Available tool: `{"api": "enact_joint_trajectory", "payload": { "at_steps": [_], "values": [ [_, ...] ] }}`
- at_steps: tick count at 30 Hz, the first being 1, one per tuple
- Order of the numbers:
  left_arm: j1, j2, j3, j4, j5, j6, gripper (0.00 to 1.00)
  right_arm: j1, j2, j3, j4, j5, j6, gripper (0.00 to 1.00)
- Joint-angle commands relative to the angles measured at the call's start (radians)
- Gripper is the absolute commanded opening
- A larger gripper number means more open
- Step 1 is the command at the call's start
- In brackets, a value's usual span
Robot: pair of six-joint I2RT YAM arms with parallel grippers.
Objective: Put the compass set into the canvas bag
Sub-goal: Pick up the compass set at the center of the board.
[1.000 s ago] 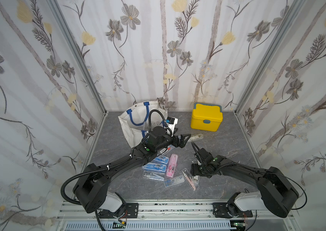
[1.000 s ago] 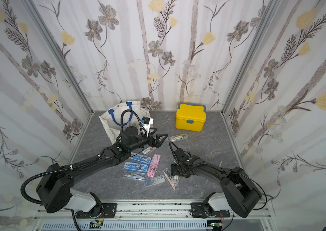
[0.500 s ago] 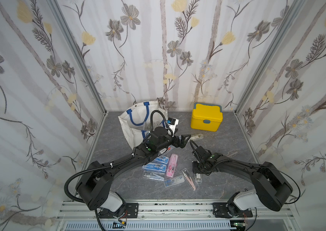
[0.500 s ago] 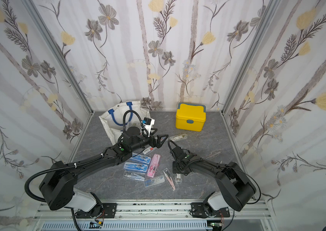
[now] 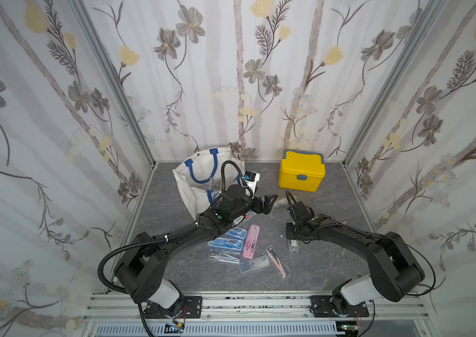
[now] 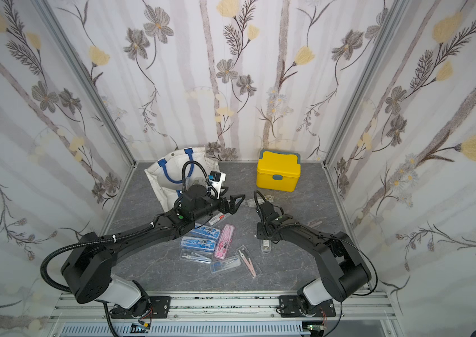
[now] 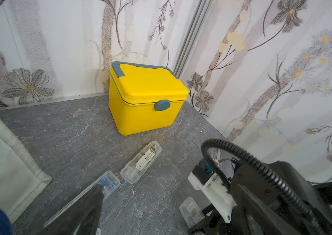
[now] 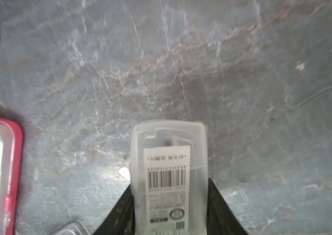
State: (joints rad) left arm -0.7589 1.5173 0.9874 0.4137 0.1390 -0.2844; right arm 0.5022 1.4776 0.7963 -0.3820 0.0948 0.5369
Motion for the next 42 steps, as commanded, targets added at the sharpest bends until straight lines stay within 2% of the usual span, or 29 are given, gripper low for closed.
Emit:
{"api": "enact_joint_trajectory", "payload": {
  "at_steps": [1,9,12,16,18,22,25,31,38,42],
  "values": [
    [0.002,-0.006,-0.001,0.045,-0.014,-0.001,1.0,-0.035,-0.03,0.029,0.06,-0.022,-0.048,0.39],
    [-0.029,0.001,-0.035,0.091,0.038,0.034,1.0,-0.114,-0.093,0.11,0.16,-0.062,-0.057,0.38],
    [-0.072,0.012,-0.04,0.103,-0.002,0.089,1.0,-0.135,-0.101,0.145,0.193,-0.077,-0.053,0.38],
    [-0.139,0.053,-0.026,0.134,-0.115,0.138,1.0,-0.164,-0.122,0.166,0.252,-0.117,-0.038,0.38],
    [-0.158,0.08,-0.025,0.184,-0.135,0.132,1.0,-0.179,-0.139,0.164,0.284,-0.148,-0.025,0.38],
    [-0.174,0.144,-0.016,0.29,-0.1,0.104,1.0,-0.21,-0.18,0.139,0.359,-0.214,0.003,0.38],
    [-0.18,0.195,0.026,0.303,-0.09,0.08,1.0,-0.223,-0.209,0.107,0.417,-0.259,0.023,0.38],
    [-0.187,0.303,0.148,0.288,-0.091,0.024,0.94,-0.24,-0.248,0.074,0.459,-0.297,0.035,0.38],
    [-0.189,0.383,0.26,0.195,-0.081,0.023,0.86,-0.265,-0.278,0.054,0.487,-0.331,0.05,0.38],
    [-0.189,0.405,0.278,0.197,-0.081,0.028,0.76,-0.277,-0.289,0.047,0.496,-0.353,0.057,0.38]
  ]
}}
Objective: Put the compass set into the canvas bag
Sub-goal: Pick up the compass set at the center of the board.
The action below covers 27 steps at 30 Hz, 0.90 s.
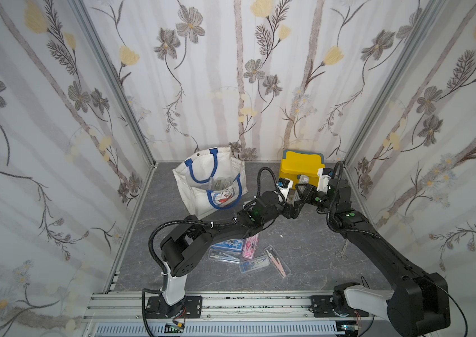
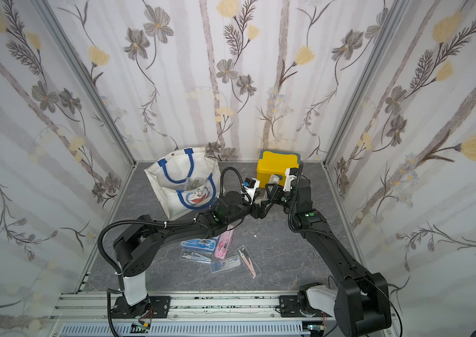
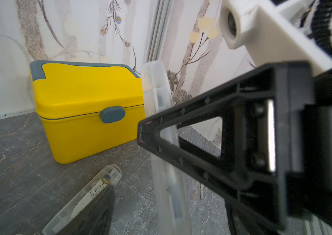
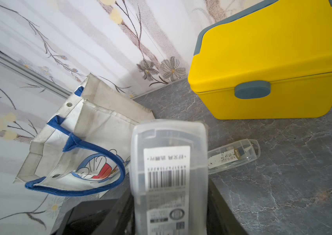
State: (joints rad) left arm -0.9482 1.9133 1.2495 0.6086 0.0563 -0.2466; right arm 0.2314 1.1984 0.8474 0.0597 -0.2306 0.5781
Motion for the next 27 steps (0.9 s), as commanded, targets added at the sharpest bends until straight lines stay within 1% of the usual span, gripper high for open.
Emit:
{"api": "enact_joint_trajectory", "payload": {
  "at_steps": [1,6,10,11,12,16,21,25,27],
  "values": [
    [-0.001,0.012,0.019,0.0,0.005,-0.006,0.75,-0.012,-0.013,-0.005,0.055,-0.031,0.018,0.38],
    [0.0,0.021,0.019,0.01,-0.006,0.009,0.69,-0.018,-0.023,-0.01,0.057,-0.053,0.019,0.38],
    [-0.001,0.043,0.037,0.041,0.023,0.004,0.62,-0.018,-0.021,-0.021,0.07,-0.07,0.02,0.39],
    [-0.001,0.048,0.037,0.047,0.031,0.003,0.59,-0.018,-0.02,-0.022,0.07,-0.071,0.019,0.39],
    [-0.001,0.053,0.07,0.05,0.035,-0.001,0.55,-0.019,-0.019,-0.022,0.072,-0.072,0.019,0.39],
    [0.001,0.065,0.083,0.061,0.039,-0.002,0.48,-0.02,-0.016,-0.028,0.075,-0.076,0.019,0.39],
    [0.001,0.072,0.09,0.054,0.045,-0.002,0.34,-0.023,-0.017,-0.028,0.079,-0.081,0.02,0.39],
    [0.001,0.077,0.095,0.05,0.05,-0.005,0.26,-0.024,-0.016,-0.031,0.085,-0.085,0.02,0.4],
    [0.001,0.079,0.098,0.051,0.051,-0.005,0.23,-0.024,-0.014,-0.032,0.089,-0.089,0.02,0.41]
  ]
}}
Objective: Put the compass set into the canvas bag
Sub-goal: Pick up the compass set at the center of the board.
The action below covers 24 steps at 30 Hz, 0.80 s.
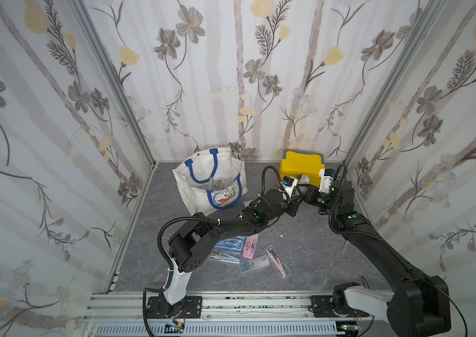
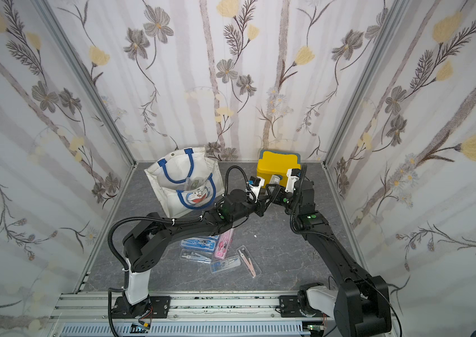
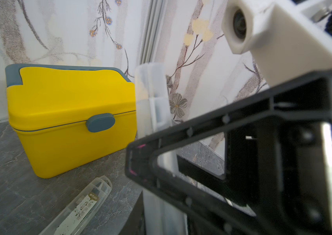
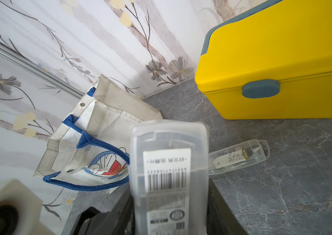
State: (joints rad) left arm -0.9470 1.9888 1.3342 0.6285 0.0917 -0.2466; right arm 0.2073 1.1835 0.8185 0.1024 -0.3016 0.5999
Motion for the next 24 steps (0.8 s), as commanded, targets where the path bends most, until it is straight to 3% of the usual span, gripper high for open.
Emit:
{"api": "enact_joint_trajectory", "payload": {
  "at_steps": [1,5,10,12,14,20,24],
  "values": [
    [0.0,0.005,0.013,0.031,0.016,-0.005,0.22,-0.002,0.001,-0.004,0.046,-0.018,-0.002,0.41],
    [0.0,0.004,0.014,0.031,0.017,-0.006,0.16,-0.003,0.0,-0.008,0.049,-0.02,-0.001,0.42],
    [0.0,0.004,0.016,0.032,0.025,-0.006,0.11,-0.008,0.001,-0.009,0.051,-0.024,0.0,0.51],
    [0.001,0.001,0.015,0.026,0.022,-0.005,0.11,-0.012,-0.001,-0.011,0.053,-0.022,0.001,0.64],
    [0.005,-0.006,0.014,0.008,0.011,-0.011,0.11,-0.024,-0.011,-0.014,0.05,-0.018,0.0,1.0],
    [0.064,-0.057,0.025,-0.092,-0.005,-0.05,0.11,-0.049,-0.079,-0.048,0.059,0.031,-0.025,1.0],
    [0.104,-0.115,0.025,-0.171,-0.05,0.005,0.1,-0.058,-0.124,-0.073,0.069,0.063,-0.047,0.99]
  ]
}}
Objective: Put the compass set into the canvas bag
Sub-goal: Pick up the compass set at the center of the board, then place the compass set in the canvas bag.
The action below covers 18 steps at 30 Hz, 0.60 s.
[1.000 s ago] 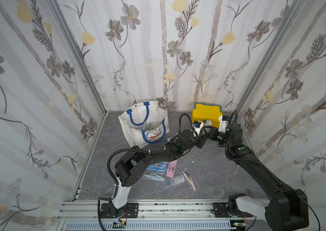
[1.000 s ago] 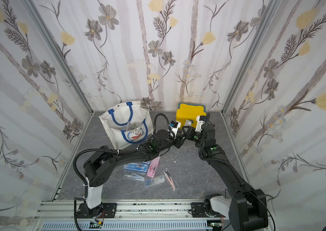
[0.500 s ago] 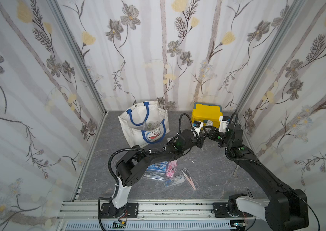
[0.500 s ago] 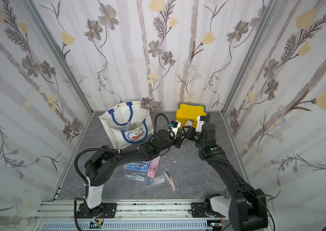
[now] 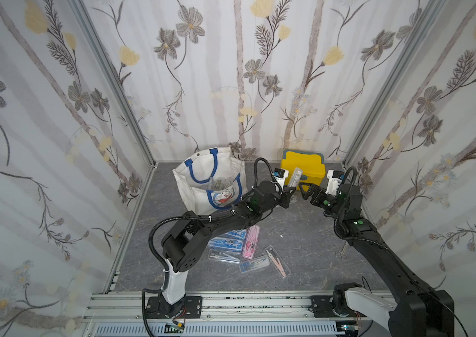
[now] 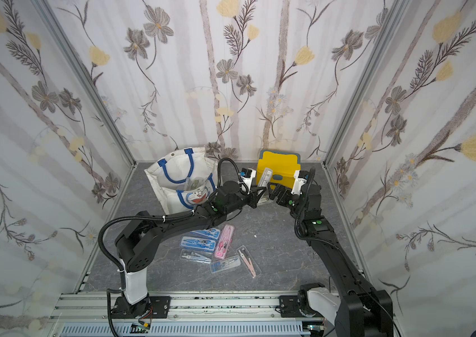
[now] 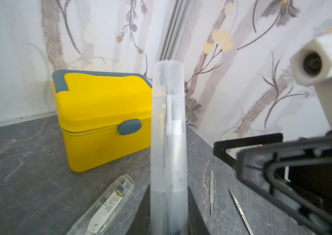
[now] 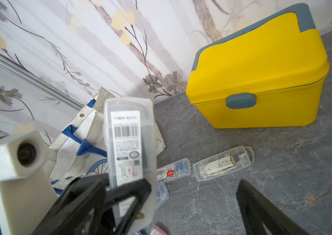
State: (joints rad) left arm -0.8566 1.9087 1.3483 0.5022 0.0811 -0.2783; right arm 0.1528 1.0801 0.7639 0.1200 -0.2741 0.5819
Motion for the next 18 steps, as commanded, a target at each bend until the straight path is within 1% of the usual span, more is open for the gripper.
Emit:
{"api": "enact_joint_trajectory", "payload": {
  "at_steps": [1,6,9,14,18],
  "values": [
    [0.02,-0.049,0.009,-0.063,-0.059,0.064,0.1,-0.004,-0.027,-0.035,0.049,0.043,-0.042,0.99],
    [0.06,-0.129,0.014,-0.164,-0.158,0.21,0.1,-0.008,-0.05,-0.043,-0.002,0.099,-0.113,0.99],
    [0.1,-0.172,0.028,-0.238,-0.222,0.283,0.11,-0.008,-0.075,-0.062,-0.016,0.139,-0.162,0.99],
    [0.181,-0.274,0.009,-0.349,-0.302,0.331,0.12,-0.009,-0.155,-0.115,-0.013,0.229,-0.221,1.0],
    [0.25,-0.347,-0.035,-0.404,-0.328,0.338,0.13,-0.009,-0.188,-0.138,-0.004,0.23,-0.269,1.0]
  ]
}}
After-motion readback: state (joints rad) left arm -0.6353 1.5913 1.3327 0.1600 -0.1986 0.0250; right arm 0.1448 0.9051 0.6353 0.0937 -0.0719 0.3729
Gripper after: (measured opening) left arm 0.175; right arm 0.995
